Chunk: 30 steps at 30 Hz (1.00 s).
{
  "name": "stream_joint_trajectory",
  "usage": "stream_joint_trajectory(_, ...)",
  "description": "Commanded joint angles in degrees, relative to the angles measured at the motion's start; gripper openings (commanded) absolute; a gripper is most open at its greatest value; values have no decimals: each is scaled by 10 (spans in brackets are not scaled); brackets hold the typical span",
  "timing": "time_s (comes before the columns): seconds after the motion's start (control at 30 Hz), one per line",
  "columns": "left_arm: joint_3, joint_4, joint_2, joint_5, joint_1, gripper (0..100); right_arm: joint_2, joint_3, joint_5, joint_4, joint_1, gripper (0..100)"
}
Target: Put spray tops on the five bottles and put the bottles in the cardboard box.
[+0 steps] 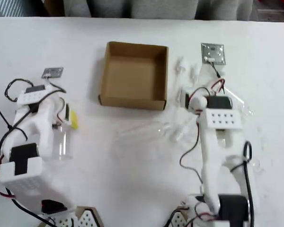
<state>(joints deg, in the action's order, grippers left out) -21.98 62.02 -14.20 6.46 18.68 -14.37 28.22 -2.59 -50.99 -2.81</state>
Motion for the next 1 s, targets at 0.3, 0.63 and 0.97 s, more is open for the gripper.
stream_joint_trajectory(0.3,7,-22,10,-2,16,20,263,-222,-17,5,-12,139)
stream_joint_trajectory(0.63,7,-23,10,-2,16,20,352,-289,-61,-22,-12,139)
stream_joint_trajectory(0.97,7,-24,10,-2,16,20,415,-332,-61,-36,-12,138)
